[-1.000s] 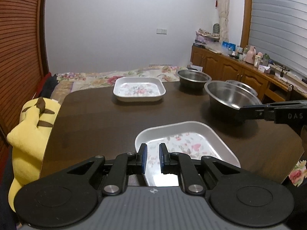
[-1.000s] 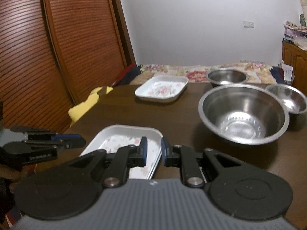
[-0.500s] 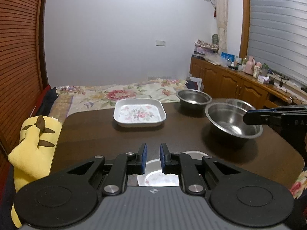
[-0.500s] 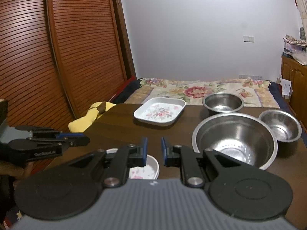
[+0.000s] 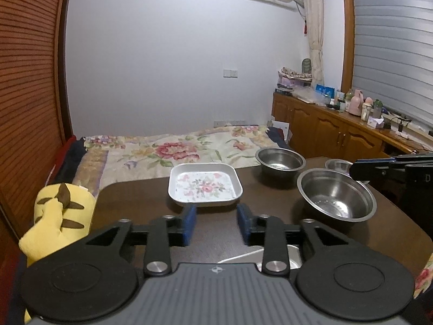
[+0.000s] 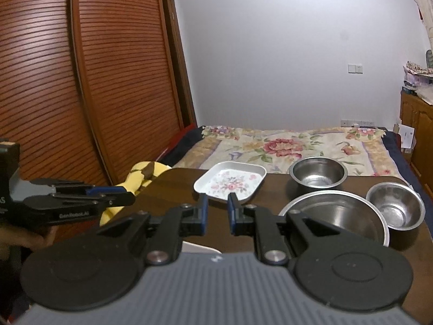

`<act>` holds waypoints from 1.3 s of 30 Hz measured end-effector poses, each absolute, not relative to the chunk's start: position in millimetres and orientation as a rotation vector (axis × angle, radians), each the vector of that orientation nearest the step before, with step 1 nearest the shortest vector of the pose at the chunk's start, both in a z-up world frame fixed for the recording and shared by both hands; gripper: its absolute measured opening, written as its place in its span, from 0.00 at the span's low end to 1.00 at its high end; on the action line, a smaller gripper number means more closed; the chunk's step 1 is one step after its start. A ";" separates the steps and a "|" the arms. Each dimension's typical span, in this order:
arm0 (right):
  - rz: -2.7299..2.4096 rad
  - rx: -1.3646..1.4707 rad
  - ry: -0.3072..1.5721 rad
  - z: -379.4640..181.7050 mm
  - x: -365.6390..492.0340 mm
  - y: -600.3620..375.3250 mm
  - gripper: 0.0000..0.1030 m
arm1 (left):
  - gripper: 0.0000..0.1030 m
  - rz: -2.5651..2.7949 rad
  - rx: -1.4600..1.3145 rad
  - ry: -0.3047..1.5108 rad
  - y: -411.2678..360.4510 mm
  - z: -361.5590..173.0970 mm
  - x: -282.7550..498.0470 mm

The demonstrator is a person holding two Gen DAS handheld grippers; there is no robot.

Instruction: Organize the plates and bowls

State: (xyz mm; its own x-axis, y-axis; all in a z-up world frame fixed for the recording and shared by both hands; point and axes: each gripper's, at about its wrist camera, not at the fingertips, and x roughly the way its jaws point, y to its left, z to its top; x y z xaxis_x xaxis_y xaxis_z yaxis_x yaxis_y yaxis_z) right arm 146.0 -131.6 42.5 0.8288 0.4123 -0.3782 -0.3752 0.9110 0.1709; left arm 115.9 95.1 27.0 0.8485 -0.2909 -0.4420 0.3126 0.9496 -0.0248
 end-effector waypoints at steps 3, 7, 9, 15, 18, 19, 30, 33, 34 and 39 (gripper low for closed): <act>0.423 0.095 0.425 42.8 151.6 -131.4 0.18 | 0.45 -0.317 0.043 0.466 96.2 25.0 120.5; 0.423 0.091 0.436 41.8 163.5 -132.5 0.18 | 0.47 -0.303 0.056 0.479 95.5 21.6 131.1; 0.423 0.099 0.445 40.9 170.4 -133.9 0.18 | 0.48 -0.292 0.057 0.487 95.3 20.7 137.8; 0.441 0.124 0.475 36.3 192.3 -137.3 0.23 | 0.52 -0.274 0.060 0.501 94.8 21.4 157.0; 0.444 0.114 0.485 37.5 204.8 -137.9 0.23 | 0.52 -0.266 0.054 0.510 94.2 21.9 169.2; 0.449 0.113 0.491 38.6 210.1 -138.3 0.23 | 0.52 -0.262 0.055 0.515 93.8 21.9 173.5; 0.463 0.048 0.529 44.7 261.1 -128.7 0.43 | 0.52 -0.243 0.043 0.547 95.5 20.9 220.1; 0.470 0.043 0.565 40.8 277.9 -124.0 0.43 | 0.52 -0.244 0.037 0.561 98.5 18.0 234.7; 0.469 0.042 0.577 39.2 283.0 -122.8 0.43 | 0.52 -0.245 0.034 0.567 100.1 16.7 240.0; 0.466 0.059 0.664 25.5 315.9 -116.0 0.43 | 0.52 -0.245 0.025 0.593 106.1 7.7 267.0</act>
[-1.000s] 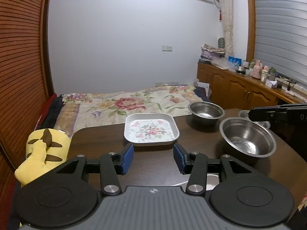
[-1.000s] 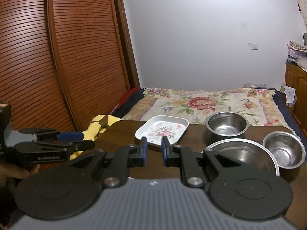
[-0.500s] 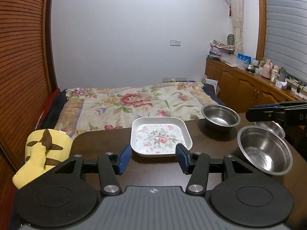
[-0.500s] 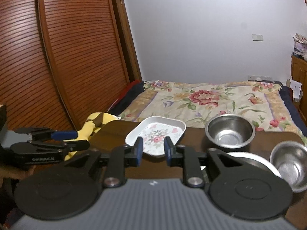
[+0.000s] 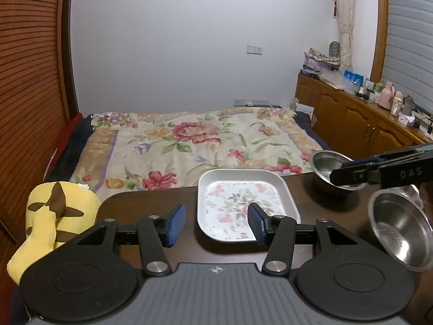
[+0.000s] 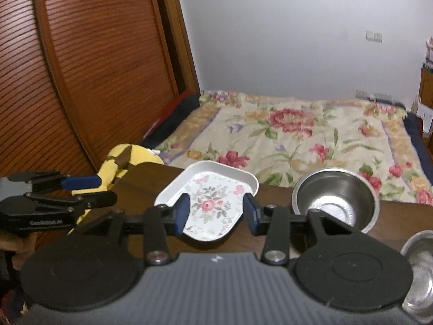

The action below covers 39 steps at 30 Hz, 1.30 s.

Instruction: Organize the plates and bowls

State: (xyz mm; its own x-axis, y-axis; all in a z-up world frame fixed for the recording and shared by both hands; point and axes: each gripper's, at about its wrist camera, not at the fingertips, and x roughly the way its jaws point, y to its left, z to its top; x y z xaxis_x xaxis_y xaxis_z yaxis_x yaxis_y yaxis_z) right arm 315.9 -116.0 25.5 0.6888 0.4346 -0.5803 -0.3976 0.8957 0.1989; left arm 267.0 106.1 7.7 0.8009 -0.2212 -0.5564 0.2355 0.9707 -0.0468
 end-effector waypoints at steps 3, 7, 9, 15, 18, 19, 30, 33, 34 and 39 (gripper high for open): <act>0.455 0.054 0.710 17.4 334.1 -110.4 0.43 | 0.50 -0.245 0.017 0.613 110.2 0.7 283.6; 0.446 0.012 0.753 5.1 352.8 -101.0 0.43 | 0.42 -0.232 0.012 0.645 114.6 -9.4 305.0; 0.441 -0.002 0.771 0.4 361.1 -98.3 0.43 | 0.37 -0.231 0.000 0.665 117.3 -16.1 316.2; 0.437 -0.033 0.831 -13.7 383.2 -92.3 0.43 | 0.30 -0.261 -0.048 0.687 118.2 -26.8 340.1; 0.429 -0.043 0.851 -18.8 390.8 -91.1 0.41 | 0.27 -0.279 -0.069 0.697 117.7 -30.6 350.1; 0.425 -0.045 0.855 -20.0 392.6 -91.1 0.41 | 0.27 -0.284 -0.078 0.702 117.7 -32.2 353.6; 0.421 -0.031 0.908 -32.6 413.5 -93.6 0.32 | 0.17 -0.307 -0.102 0.757 116.9 -47.5 367.0; 0.431 -0.035 0.916 -33.1 413.4 -92.2 0.29 | 0.16 -0.307 -0.101 0.766 116.7 -51.4 368.0; 0.435 -0.042 0.918 -33.2 412.9 -90.9 0.29 | 0.15 -0.305 -0.103 0.768 116.6 -52.4 368.6; 0.440 -0.046 0.928 -35.1 412.6 -88.2 0.28 | 0.13 -0.302 -0.109 0.773 116.2 -54.3 370.6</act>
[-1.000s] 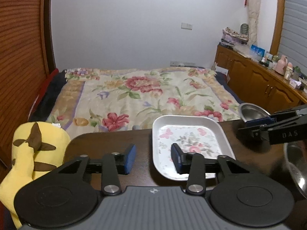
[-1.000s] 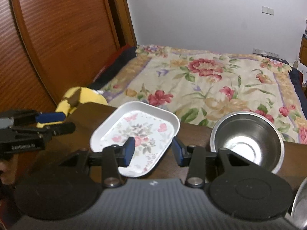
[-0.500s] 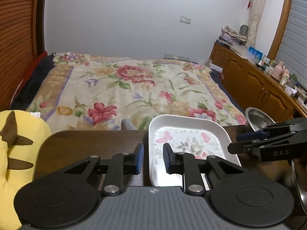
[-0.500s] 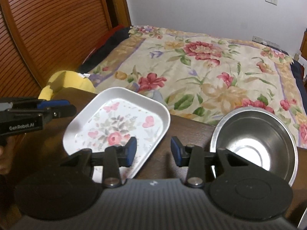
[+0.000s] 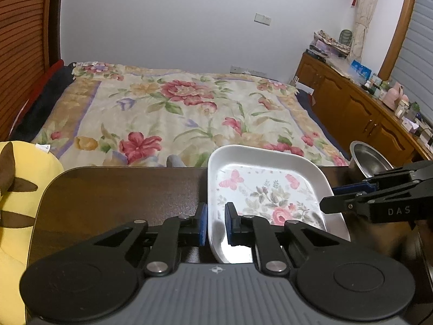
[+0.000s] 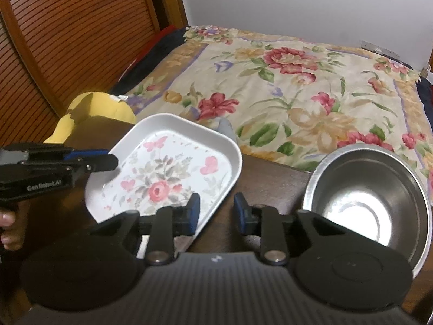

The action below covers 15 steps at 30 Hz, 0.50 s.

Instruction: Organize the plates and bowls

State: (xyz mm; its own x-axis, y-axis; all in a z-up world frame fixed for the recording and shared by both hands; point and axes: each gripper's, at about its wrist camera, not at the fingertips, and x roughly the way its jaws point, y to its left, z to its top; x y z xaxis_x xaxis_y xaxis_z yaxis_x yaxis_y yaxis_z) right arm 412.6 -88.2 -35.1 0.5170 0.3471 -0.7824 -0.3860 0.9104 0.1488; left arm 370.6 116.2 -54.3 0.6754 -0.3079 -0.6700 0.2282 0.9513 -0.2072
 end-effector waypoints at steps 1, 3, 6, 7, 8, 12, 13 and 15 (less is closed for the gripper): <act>0.442 -0.048 0.932 -35.9 413.0 -87.6 0.27 | 0.12 -0.302 -0.109 0.776 116.2 -55.0 370.8; 0.445 -0.047 0.943 -37.0 414.0 -87.4 0.27 | 0.11 -0.305 -0.110 0.783 116.1 -56.6 371.4; 0.458 -0.058 0.951 -37.5 415.0 -85.7 0.27 | 0.10 -0.310 -0.102 0.792 116.5 -58.6 372.1; 0.462 -0.067 0.949 -36.9 415.2 -85.3 0.27 | 0.10 -0.308 -0.103 0.793 117.4 -59.1 372.6; 0.462 -0.072 0.951 -36.4 416.1 -85.4 0.27 | 0.10 -0.308 -0.105 0.794 118.3 -59.8 372.8; 0.477 -0.081 0.965 -36.9 417.2 -84.0 0.23 | 0.10 -0.311 -0.102 0.798 118.8 -62.5 372.3; 0.481 -0.086 0.970 -37.6 417.1 -83.2 0.21 | 0.10 -0.311 -0.102 0.798 118.3 -62.4 371.3; 0.488 -0.090 0.975 -39.0 417.4 -81.6 0.20 | 0.10 -0.310 -0.102 0.798 118.4 -62.6 371.5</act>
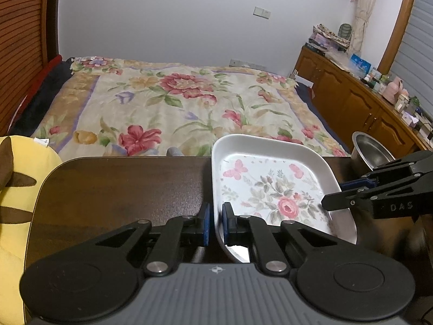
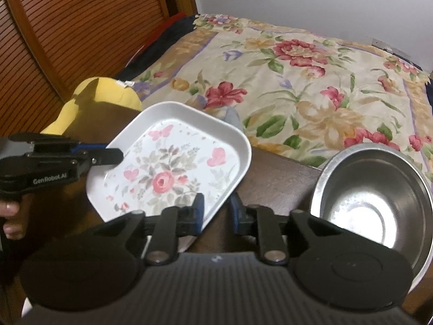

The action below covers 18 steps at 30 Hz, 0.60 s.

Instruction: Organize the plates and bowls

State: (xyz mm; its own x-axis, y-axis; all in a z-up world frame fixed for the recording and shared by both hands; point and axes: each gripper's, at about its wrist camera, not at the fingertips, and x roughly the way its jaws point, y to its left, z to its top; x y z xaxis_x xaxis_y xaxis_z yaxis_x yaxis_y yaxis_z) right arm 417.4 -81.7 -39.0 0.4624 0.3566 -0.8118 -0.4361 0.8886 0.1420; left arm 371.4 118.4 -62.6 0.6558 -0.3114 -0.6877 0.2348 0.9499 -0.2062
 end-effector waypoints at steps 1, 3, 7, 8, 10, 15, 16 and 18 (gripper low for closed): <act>0.490 -0.094 0.978 -40.4 417.3 -80.6 0.20 | 0.10 -0.311 -0.103 0.796 118.6 -62.8 371.2; 0.489 -0.108 0.972 -40.5 416.0 -79.1 0.20 | 0.10 -0.313 -0.108 0.795 119.2 -63.1 370.2; 0.494 -0.119 0.974 -39.9 414.7 -77.2 0.19 | 0.08 -0.304 -0.101 0.799 118.3 -61.7 368.2; 0.492 -0.116 0.974 -39.9 414.7 -77.2 0.18 | 0.08 -0.301 -0.096 0.803 117.8 -61.1 367.1; 0.492 -0.100 0.977 -39.7 414.0 -78.1 0.17 | 0.08 -0.298 -0.090 0.805 116.6 -59.1 362.4; 0.497 -0.074 0.955 -30.7 404.4 -82.3 0.15 | 0.08 -0.307 -0.087 0.788 119.1 -46.7 344.8; 0.500 -0.072 0.949 -27.6 401.7 -82.6 0.15 | 0.08 -0.308 -0.088 0.781 119.8 -43.4 341.2; 0.502 -0.070 0.935 -21.1 395.7 -82.3 0.15 | 0.08 -0.305 -0.086 0.770 121.2 -37.3 334.2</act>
